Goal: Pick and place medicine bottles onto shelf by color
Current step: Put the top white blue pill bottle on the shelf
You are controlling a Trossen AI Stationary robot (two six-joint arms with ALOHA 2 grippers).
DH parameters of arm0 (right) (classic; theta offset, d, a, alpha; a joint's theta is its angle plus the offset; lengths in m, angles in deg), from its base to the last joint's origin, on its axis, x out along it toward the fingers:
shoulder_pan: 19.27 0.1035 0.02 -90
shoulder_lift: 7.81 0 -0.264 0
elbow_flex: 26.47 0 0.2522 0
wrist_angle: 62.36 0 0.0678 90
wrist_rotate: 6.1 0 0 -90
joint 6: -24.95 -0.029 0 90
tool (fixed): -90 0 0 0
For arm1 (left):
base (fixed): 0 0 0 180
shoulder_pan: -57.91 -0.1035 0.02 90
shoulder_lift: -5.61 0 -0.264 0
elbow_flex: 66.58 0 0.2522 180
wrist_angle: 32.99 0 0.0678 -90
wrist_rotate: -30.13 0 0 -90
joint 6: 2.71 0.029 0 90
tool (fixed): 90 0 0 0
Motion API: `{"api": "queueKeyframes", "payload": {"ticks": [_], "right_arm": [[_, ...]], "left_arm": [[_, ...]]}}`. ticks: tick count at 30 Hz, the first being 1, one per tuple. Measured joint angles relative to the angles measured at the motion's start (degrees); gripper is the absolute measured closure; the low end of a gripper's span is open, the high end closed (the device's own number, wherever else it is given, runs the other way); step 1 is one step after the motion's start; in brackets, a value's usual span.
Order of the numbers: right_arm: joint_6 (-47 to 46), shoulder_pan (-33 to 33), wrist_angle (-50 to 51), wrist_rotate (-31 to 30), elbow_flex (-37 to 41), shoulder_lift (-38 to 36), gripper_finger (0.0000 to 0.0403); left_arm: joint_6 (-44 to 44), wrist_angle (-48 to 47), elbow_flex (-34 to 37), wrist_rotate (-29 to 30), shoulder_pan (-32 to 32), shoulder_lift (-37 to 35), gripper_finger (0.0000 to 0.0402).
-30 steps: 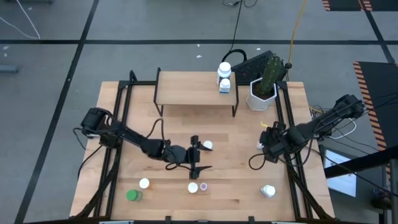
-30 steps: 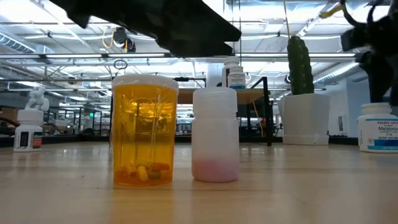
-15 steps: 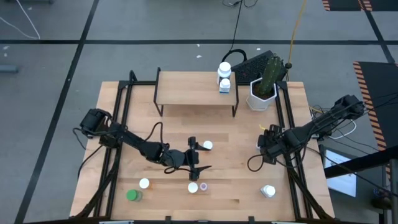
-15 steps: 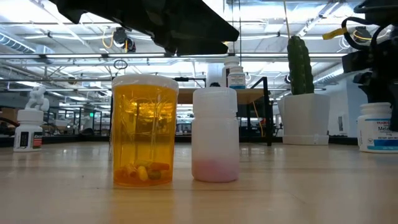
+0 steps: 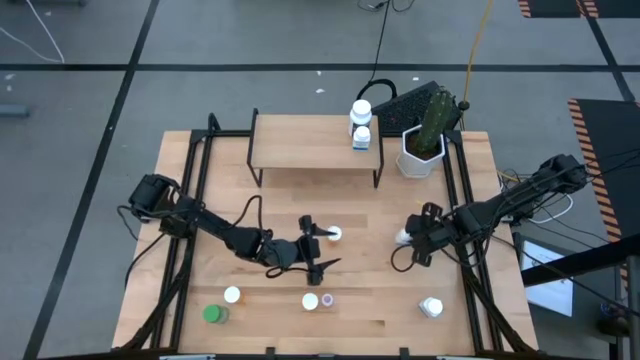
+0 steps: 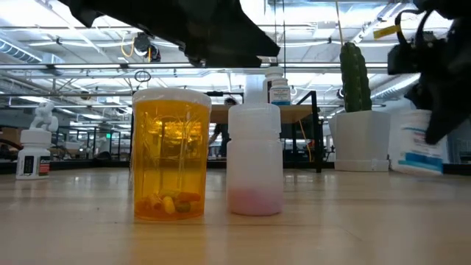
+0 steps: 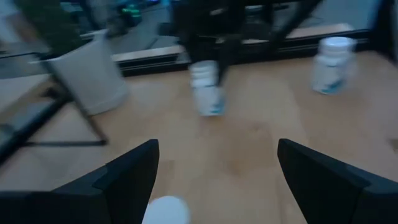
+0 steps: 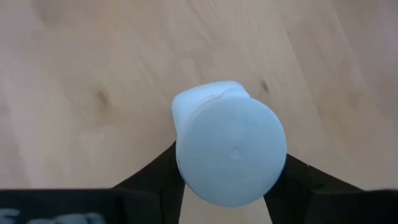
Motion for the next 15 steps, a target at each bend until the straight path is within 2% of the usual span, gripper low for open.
{"api": "queueKeyframes", "payload": {"ticks": [5, 11, 15], "right_arm": [[5.08, -3.22, -3.62, 1.12, -3.45, 0.03, 0.0236], [15.88, -10.73, -2.45, 3.09, -12.53, 0.64, 0.0235], [22.76, -16.47, -0.18, 3.54, -19.82, 4.5, 0.0235]], "left_arm": [[-0.48, -2.64, 0.0, 7.32, 0.66, -0.02, 0.0071], [-0.44, -3.53, 0.0, 8.0, 0.97, -0.02, 0.0071], [1.06, -3.79, 0.0, 8.12, 0.27, -0.46, 0.0071]]}}
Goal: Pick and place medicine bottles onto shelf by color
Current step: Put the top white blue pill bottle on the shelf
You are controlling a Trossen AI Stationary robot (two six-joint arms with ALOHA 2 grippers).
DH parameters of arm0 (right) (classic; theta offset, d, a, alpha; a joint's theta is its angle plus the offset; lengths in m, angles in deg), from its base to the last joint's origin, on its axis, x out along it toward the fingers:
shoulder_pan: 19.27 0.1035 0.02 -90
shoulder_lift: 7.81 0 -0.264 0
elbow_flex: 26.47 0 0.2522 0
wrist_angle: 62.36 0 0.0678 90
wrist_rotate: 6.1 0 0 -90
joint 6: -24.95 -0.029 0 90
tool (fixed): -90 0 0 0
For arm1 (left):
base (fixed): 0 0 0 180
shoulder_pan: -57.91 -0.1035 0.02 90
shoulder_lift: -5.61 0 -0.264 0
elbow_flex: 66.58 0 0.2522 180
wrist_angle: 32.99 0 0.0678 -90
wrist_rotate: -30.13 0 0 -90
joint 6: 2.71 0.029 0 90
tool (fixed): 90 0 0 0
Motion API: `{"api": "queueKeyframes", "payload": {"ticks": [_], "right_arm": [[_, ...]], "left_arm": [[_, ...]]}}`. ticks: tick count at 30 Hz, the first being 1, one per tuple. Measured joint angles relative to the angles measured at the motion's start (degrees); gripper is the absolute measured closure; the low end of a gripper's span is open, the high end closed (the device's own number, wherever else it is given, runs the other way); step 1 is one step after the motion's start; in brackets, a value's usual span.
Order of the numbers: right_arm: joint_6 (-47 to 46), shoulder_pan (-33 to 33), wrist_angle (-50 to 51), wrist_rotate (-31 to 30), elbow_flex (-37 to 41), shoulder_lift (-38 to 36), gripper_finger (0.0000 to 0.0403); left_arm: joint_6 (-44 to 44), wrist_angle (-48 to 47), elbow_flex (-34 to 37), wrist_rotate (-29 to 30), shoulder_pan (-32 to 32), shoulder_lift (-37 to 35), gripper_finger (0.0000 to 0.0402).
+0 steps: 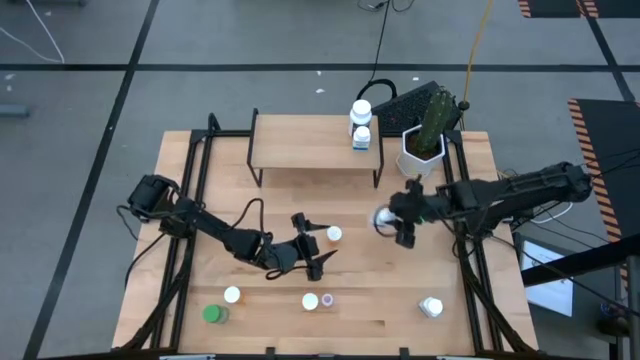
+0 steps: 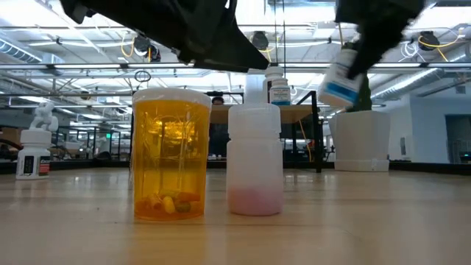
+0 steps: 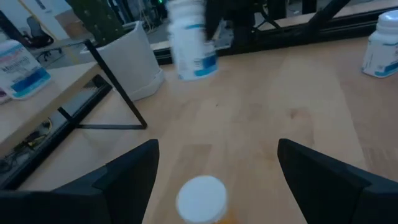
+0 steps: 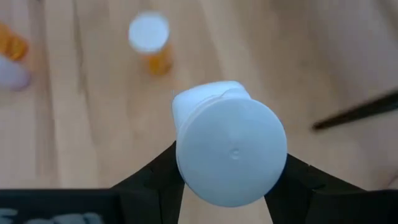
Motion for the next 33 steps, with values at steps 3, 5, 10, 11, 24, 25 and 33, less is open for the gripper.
{"api": "queueKeyframes", "payload": {"ticks": [3, 5, 10, 11, 24, 25, 33], "right_arm": [[6.2, -3.99, 1.01, 0.93, -6.61, 4.93, 0.0235], [10.48, -6.63, 3.33, 0.93, -11.65, 8.87, 0.0235], [20.7, -12.45, 9.12, 0.79, -23.71, 18.1, 0.0234], [22.71, -13.53, 10.01, 0.81, -25.53, 19.6, 0.0234], [34.97, -26.8, 13.73, 0.93, -34.81, 27.38, 0.0234], [35.21, -27.3, 13.49, 0.91, -34.84, 27.38, 0.0234], [36.63, -29.74, 12.97, 0.99, -34.84, 27.38, 0.0234]], "left_arm": [[0.25, -0.11, 0.0, 0.2, -1.88, -0.07, 0.0071], [-0.15, -0.25, 0.0, 0.11, -3.19, -0.07, 0.0071], [-2.8, -2.04, 0.0, -1.4, -5.38, -0.07, 0.0071], [-2.78, -2.54, 0.0, -1.42, -5.6, -0.07, 0.0071], [2.6, -4.0, 0.0, -1.84, -8.01, -0.07, 0.0071], [2.58, -4.13, 0.0, -1.86, -8.15, -0.05, 0.0071], [1.25, -4.4, 0.0, -1.86, -8.11, -0.04, 0.0071]]}}
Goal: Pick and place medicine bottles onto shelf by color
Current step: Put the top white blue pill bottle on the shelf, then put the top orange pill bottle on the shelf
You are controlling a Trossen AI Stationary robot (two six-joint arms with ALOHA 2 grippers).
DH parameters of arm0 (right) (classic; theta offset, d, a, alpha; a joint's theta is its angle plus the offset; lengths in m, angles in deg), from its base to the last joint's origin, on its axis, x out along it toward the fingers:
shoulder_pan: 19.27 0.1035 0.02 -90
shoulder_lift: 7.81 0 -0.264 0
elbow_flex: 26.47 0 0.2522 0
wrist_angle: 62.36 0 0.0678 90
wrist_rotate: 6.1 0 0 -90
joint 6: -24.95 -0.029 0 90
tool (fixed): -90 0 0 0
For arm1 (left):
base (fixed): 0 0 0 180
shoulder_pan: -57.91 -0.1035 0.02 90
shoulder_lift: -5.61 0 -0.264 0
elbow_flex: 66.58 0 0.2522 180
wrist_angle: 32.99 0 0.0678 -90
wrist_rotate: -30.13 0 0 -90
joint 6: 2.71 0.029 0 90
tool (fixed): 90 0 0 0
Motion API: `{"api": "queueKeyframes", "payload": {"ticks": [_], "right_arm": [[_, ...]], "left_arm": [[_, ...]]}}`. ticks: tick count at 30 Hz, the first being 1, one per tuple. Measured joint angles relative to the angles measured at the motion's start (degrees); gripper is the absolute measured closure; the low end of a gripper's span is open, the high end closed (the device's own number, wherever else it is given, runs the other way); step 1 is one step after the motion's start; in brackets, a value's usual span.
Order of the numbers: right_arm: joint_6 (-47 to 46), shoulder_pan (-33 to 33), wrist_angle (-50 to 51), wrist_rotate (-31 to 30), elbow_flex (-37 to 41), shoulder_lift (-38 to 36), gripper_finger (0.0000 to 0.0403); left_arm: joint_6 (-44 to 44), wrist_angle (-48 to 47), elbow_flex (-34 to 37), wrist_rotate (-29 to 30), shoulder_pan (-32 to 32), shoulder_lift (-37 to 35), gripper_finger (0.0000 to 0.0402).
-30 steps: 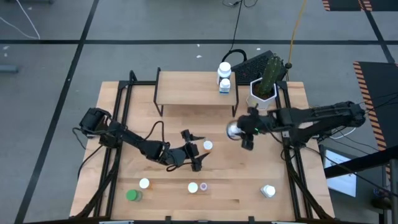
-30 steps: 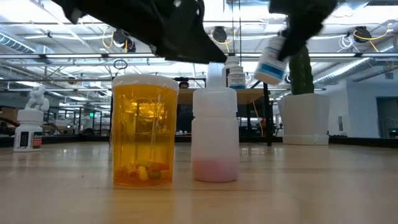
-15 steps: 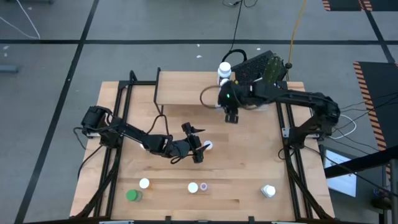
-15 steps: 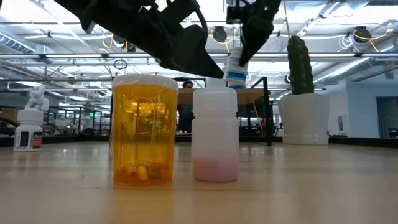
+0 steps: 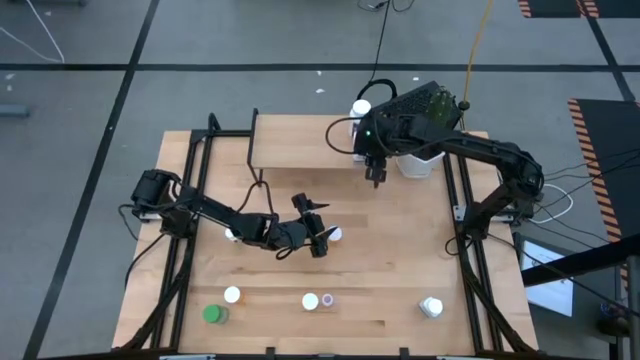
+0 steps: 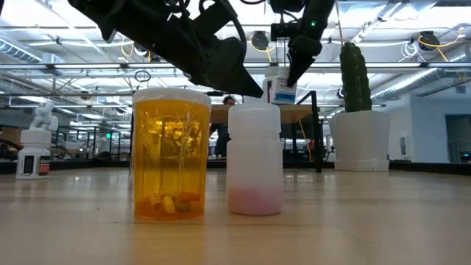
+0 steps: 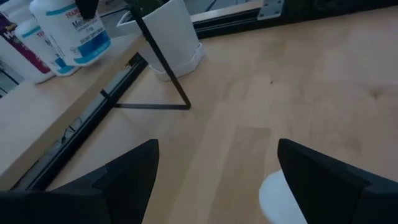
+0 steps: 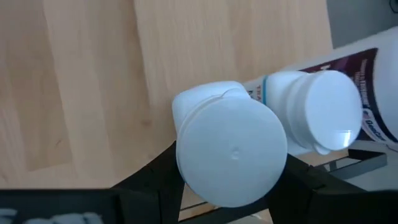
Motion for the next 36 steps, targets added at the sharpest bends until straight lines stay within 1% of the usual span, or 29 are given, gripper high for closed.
{"api": "queueKeyframes", "payload": {"ticks": [5, 8, 10, 15, 18, 24, 28, 30, 34, 36], "right_arm": [[-0.43, -0.08, 0.44, 0.08, 0.0, 0.0, 0.0233], [-1.12, -0.1, 0.3, 1.86, 0.0, 0.0, 0.0227], [-1.38, -0.33, -0.02, 2.81, 0.0, 0.0, 0.0215], [-2.4, -0.97, -0.06, 2.83, 0.0, 0.0, 0.0174], [-2.65, -1.22, -0.22, 2.8, 0.0, -0.02, 0.0159], [-3.18, -1.08, -0.97, 2.69, 0.02, -0.04, 0.0155], [-5.84, -0.56, 0.27, 2.99, 0.04, -1.19, 0.0155], [-6.29, 0.05, 0.6, 2.92, 0.04, -2.84, 0.0155], [-8.2, 1.92, 0.97, 2.93, 0.04, -6.77, 0.0155], [-9.59, 3.32, 1.44, 2.93, 0.04, -8.96, 0.0155]], "left_arm": [[-2.64, -1.96, 0.0, 0.0, 0.44, 0.0, 0.0071], [-2.76, -1.93, 0.0, 0.0, 0.72, 0.0, 0.0071], [-3.11, -1.86, 0.0, 0.0, 0.76, 0.0, 0.0071], [-4.0, -1.77, 0.0, 0.0, 0.76, 0.02, 0.0071], [-4.03, -1.77, 0.0, 0.0, 0.76, 0.02, 0.0071], [-4.03, -1.74, 0.0, 0.0, 0.76, 0.02, 0.0071], [-4.02, -1.74, 0.0, -0.02, 0.76, 0.02, 0.0071], [-3.99, -1.7, 0.0, -0.99, 0.76, 0.02, 0.0071], [-3.63, -1.31, 0.0, -5.93, 0.6, 0.02, 0.0071], [-2.93, -1.02, 0.0, -7.13, 0.61, 0.02, 0.0071]]}}
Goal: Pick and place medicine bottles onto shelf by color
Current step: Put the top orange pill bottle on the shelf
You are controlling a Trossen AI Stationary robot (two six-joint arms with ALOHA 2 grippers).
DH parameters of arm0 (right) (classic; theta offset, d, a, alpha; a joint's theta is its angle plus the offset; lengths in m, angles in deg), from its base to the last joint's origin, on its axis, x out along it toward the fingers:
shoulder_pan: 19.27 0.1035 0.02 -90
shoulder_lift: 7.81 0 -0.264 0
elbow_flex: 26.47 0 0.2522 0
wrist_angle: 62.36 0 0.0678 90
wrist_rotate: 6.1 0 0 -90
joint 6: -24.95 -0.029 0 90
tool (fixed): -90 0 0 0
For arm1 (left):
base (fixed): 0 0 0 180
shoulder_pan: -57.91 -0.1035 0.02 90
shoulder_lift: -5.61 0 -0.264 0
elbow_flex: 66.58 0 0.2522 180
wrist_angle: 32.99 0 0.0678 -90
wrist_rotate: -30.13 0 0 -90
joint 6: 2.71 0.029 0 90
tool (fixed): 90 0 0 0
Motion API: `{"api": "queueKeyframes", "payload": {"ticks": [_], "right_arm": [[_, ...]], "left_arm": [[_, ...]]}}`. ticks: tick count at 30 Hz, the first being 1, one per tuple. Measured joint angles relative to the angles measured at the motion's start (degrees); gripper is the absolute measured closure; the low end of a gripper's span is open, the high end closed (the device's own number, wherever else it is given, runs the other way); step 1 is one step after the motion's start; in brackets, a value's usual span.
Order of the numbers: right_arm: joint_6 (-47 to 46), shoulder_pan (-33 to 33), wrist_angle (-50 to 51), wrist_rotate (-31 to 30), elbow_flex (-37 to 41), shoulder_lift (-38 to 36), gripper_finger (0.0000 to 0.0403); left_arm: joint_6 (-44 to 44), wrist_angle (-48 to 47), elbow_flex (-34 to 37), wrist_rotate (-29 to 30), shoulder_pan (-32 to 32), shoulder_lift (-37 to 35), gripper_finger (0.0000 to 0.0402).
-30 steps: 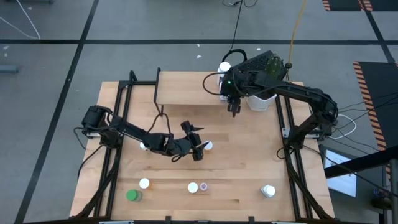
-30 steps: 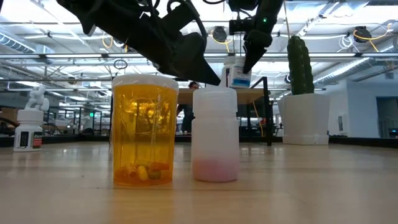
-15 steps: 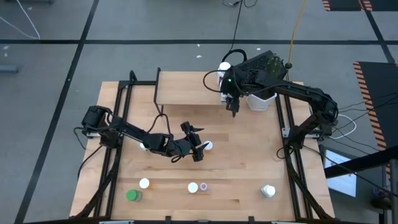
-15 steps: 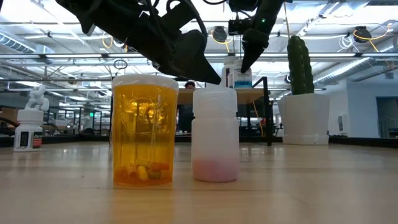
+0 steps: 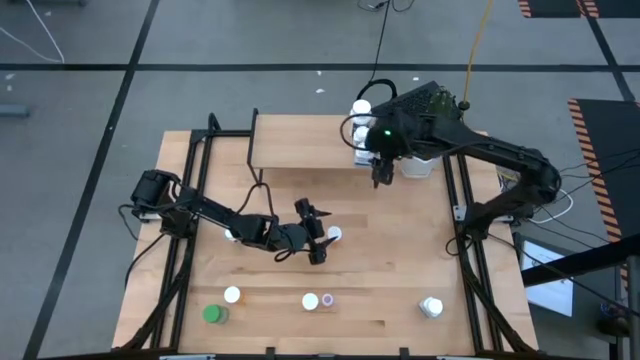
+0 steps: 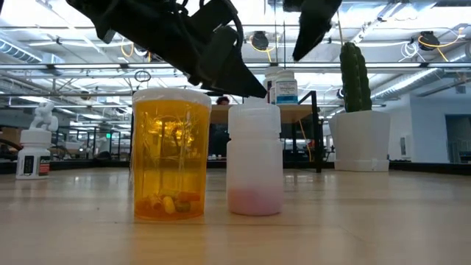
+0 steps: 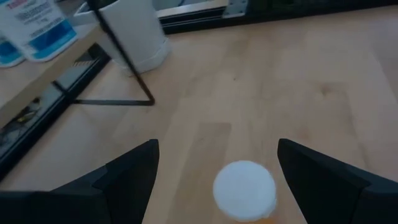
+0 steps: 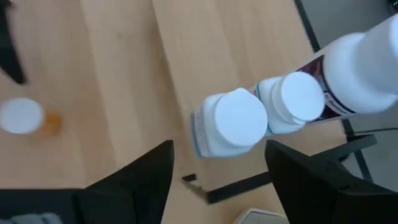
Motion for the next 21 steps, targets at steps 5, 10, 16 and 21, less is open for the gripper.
{"api": "queueKeyframes", "payload": {"ticks": [5, 10, 16, 21], "right_arm": [[-5.58, 6.26, -0.79, 3.33, 2.06, -4.94, 0.0155], [-10.96, 16.08, -10.09, 4.49, 11.98, -8.62, 0.0156], [-17.21, 25.61, -27.46, 4.24, 26.67, -10.1, 0.0156], [-20.39, 32.01, -37.91, -2.99, 34.92, -10.22, 0.0156]], "left_arm": [[2.09, -0.42, 0.0, -0.11, 0.21, -0.16, 0.0071], [1.34, -2.2, 0.0, -1.64, 0.63, -3.13, 0.0071], [-0.43, 0.03, -0.04, -11.25, 0.15, -4.13, 0.0071], [-1.75, -0.5, 0.13, -10.12, -1.47, -1.08, 0.0071]]}}
